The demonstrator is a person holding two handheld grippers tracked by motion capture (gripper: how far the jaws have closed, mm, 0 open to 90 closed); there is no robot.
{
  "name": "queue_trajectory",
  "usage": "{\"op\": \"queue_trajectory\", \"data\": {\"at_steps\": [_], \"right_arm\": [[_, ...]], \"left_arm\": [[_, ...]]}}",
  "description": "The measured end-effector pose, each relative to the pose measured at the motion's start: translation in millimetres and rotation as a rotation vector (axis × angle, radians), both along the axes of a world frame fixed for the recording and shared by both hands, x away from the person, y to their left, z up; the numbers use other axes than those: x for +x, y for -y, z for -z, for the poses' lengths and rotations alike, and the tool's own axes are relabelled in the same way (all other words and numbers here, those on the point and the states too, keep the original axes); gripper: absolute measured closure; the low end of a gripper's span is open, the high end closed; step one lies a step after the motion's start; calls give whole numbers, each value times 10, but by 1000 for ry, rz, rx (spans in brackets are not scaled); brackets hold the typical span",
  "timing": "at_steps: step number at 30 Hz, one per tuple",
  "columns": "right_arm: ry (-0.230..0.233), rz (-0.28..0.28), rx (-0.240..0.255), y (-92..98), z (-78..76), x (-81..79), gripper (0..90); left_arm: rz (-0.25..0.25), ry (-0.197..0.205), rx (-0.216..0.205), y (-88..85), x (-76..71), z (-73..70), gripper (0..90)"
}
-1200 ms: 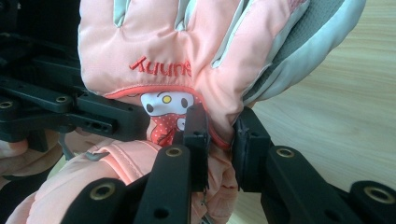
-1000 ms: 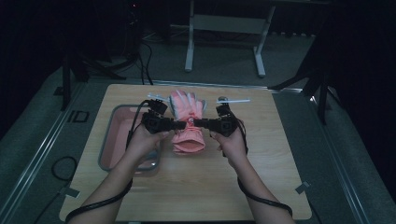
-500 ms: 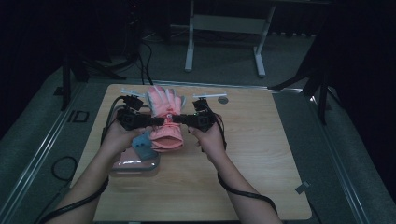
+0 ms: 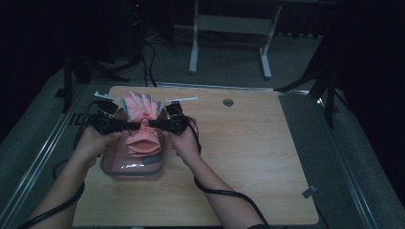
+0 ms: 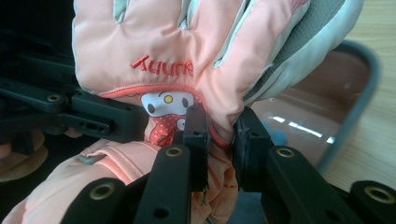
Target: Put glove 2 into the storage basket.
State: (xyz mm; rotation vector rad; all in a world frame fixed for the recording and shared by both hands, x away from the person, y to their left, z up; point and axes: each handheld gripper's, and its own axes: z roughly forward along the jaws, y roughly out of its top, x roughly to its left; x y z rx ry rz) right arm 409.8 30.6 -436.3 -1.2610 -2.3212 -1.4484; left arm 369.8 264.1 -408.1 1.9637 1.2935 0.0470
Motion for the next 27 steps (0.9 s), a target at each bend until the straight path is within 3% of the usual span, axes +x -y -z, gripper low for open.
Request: {"op": "queue_trajectory", "data": {"at_steps": [6, 13, 21, 24, 27], "right_arm": [[-18, -2, -30, -173, 213, -8, 772], [-37, -10, -81, -217, 394, -57, 769], [-6, -44, -189, -300, 497, -159, 765], [26, -53, -237, -346, 487, -178, 760], [22, -61, -295, -411, 474, -177, 752]], "left_arm": [[6, -41, -14, -143, 32, 243, 690], [12, -77, -18, -152, -10, 453, 689], [3, -111, -6, -160, -73, 616, 688], [-1, -121, 8, -155, -74, 634, 687], [-6, -142, 19, -149, -70, 661, 678]]}}
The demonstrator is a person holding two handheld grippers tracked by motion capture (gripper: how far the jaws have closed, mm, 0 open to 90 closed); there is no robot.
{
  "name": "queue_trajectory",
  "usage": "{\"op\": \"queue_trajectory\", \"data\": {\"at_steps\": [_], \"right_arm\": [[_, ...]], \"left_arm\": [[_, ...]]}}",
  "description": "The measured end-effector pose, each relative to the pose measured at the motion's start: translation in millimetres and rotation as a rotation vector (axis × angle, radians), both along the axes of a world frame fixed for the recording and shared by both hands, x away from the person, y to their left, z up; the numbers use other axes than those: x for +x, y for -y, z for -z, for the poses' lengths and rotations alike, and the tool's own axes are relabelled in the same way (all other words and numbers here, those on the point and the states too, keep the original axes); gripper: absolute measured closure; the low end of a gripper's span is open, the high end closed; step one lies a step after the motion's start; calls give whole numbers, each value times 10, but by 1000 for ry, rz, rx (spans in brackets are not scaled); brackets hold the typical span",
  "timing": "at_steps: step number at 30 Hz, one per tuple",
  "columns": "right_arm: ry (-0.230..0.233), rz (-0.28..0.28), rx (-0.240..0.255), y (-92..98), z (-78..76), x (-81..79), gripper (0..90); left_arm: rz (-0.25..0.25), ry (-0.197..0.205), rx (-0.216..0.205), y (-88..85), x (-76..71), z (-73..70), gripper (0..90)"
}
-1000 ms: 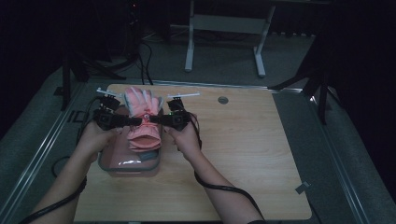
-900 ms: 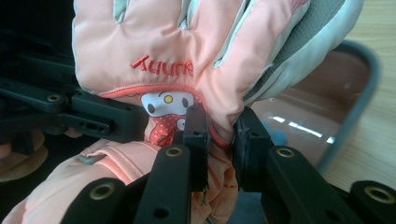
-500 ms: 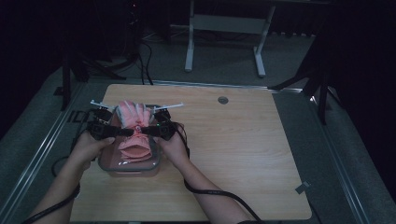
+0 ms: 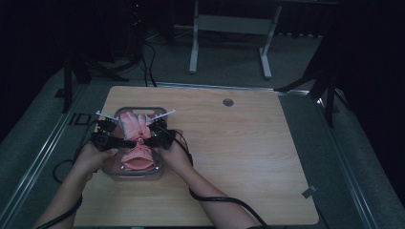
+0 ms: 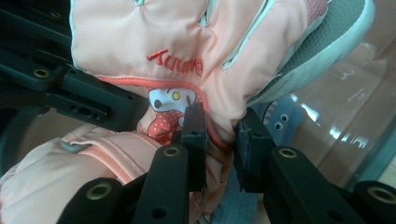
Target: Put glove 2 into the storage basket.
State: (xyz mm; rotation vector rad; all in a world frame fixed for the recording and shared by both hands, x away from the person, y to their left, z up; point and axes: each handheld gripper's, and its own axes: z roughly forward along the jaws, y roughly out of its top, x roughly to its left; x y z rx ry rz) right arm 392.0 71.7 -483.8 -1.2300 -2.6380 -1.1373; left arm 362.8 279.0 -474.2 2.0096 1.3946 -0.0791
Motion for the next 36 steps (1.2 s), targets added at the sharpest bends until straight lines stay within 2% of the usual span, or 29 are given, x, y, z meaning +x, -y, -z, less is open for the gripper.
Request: {"op": "queue_trajectory", "data": {"at_steps": [5, 10, 12, 14, 15, 17, 18, 19, 21, 23, 25, 27, 29, 31, 36], "right_arm": [[-11, -6, -43, -42, -10, 1, 725], [-13, -14, -97, -52, -25, 5, 651], [-39, -12, -100, -25, -9, 35, 607], [-41, -17, -92, 3, -4, 52, 578], [-35, -23, -88, 10, -8, 54, 562], [-19, -30, -82, 30, -24, 55, 515], [-19, -33, -71, 42, -35, 60, 488], [-17, -34, -55, 59, -51, 66, 473], [-13, -37, -24, 102, -80, 81, 430], [3, -53, 9, 150, -93, 94, 389], [8, -71, 46, 202, -107, 104, 308], [1, -95, 79, 253, -129, 101, 265], [4, -87, 105, 295, -153, 96, 218], [12, -93, 98, 326, -164, 99, 178], [24, -94, 116, 420, -178, 109, 171]], "left_arm": [[3, -13, -15, -24, -2, 39, 674], [11, -32, -9, -5, 4, 69, 668], [10, -39, -23, -4, 9, 95, 654], [-1, -40, -31, -16, 14, 116, 611], [-8, -30, -30, -20, 11, 122, 576], [-27, 20, 11, -22, -8, 114, 483], [-35, 45, 19, -20, -20, 103, 466], [-35, 81, 29, -18, -37, 90, 443], [-47, 132, 76, 10, -61, 58, 391], [-56, 164, 97, 30, -77, 41, 364], [-68, 199, 110, 40, -90, 26, 267], [-92, 237, 127, 49, -98, 17, 201], [-105, 261, 136, 53, -104, 6, 160], [-116, 277, 130, 52, -110, 1, 156], [-133, 291, 108, 38, -117, -2, 142]]}}
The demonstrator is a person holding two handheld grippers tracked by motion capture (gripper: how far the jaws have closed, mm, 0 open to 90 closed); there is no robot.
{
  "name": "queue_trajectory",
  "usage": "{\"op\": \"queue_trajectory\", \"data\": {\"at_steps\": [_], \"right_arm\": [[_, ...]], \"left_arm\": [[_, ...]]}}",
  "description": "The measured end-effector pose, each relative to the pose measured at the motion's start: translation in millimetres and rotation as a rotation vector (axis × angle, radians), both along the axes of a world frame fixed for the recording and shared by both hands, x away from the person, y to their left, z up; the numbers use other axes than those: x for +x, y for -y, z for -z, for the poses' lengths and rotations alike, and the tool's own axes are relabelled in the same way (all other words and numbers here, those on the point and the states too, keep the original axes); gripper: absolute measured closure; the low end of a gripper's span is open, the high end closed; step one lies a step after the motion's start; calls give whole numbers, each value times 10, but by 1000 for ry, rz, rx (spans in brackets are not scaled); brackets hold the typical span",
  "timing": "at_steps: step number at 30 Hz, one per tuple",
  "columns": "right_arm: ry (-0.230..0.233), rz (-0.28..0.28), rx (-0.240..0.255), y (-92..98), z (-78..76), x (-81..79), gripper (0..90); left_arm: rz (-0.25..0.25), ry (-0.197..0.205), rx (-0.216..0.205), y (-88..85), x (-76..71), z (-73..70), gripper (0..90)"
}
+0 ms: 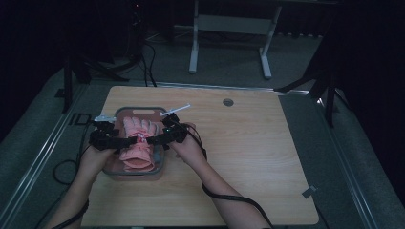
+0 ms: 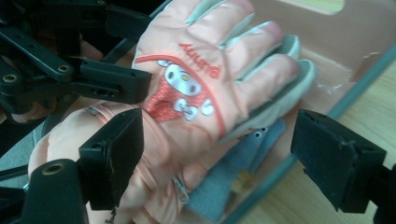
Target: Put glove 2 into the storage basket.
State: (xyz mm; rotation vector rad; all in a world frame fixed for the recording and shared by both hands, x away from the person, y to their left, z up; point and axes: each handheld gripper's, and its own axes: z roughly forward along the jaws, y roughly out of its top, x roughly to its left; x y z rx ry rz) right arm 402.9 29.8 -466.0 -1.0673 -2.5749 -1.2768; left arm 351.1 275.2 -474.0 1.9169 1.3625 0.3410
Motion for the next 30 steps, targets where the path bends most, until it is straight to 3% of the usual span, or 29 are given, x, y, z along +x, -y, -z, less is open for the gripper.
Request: {"op": "queue_trajectory", "data": {"at_steps": [7, 15, 19, 22, 24, 30], "right_arm": [[3, 8, 19, 101, -13, -7, 171], [20, -2, 21, 190, -32, -41, 171], [25, -3, 35, 236, -50, -66, 171], [28, -13, 38, 272, -53, -88, 171], [31, -19, 41, 305, -50, -102, 170], [36, -13, 45, 446, -39, -119, 167]], "left_arm": [[1, 0, 29, 27, -10, -16, 131], [0, 40, 67, 46, -94, -100, 88], [2, 80, 82, 102, -151, -186, 88], [8, 116, 85, 178, -206, -244, 88], [21, 137, 56, 247, -245, -269, 89], [111, 180, 37, 582, -360, -312, 89]]}}
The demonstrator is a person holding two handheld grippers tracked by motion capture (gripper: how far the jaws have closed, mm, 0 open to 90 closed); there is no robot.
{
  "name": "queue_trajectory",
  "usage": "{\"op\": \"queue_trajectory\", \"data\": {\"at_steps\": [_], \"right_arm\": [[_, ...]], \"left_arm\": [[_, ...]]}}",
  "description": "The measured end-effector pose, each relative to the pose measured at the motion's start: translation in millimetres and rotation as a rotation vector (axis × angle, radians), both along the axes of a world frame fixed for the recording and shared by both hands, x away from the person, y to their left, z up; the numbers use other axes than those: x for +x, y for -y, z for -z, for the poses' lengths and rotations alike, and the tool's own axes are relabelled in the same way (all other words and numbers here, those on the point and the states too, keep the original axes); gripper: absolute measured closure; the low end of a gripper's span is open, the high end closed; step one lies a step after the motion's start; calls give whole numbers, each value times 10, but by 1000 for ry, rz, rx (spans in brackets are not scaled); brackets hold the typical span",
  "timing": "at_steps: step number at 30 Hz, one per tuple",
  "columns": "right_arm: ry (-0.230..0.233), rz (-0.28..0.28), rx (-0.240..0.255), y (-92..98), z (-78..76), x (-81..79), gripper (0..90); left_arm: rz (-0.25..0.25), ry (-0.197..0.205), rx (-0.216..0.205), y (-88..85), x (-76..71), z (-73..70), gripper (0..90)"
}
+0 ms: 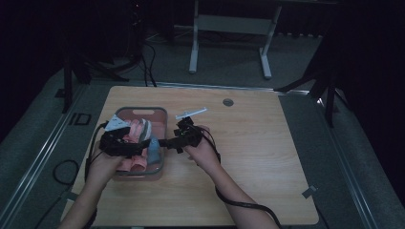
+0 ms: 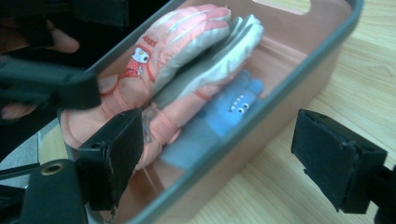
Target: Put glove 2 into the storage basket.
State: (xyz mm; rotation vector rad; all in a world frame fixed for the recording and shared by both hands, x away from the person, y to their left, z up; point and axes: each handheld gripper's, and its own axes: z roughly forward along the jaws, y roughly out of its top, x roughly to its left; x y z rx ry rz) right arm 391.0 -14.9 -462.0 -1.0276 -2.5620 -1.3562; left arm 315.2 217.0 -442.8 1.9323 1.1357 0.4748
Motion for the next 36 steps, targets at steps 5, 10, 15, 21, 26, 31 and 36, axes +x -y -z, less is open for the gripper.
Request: {"op": "queue_trajectory", "data": {"at_steps": [5, 10, 15, 21, 26, 31, 36], "right_arm": [[-3, 19, -2, 152, 22, 24, 167], [0, 33, -15, 307, 55, 32, 167], [-4, 39, -28, 458, 114, 13, 165], [0, 49, -32, 619, 159, -29, 165], [5, 60, -41, 767, 224, -78, 165], [-1, 69, -48, 871, 291, -100, 161], [-2, 87, -54, 997, 375, -131, 155]], "left_arm": [[78, 15, -10, 289, -78, -38, 89], [145, 15, -17, 544, -126, -15, 89], [190, 16, -31, 739, -161, 13, 88], [244, 24, -38, 946, -233, 28, 89], [296, 25, -41, 1107, -302, 57, 89], [333, 18, -41, 1239, -345, 115, 91], [358, 18, -44, 1324, -380, 155, 93]]}}
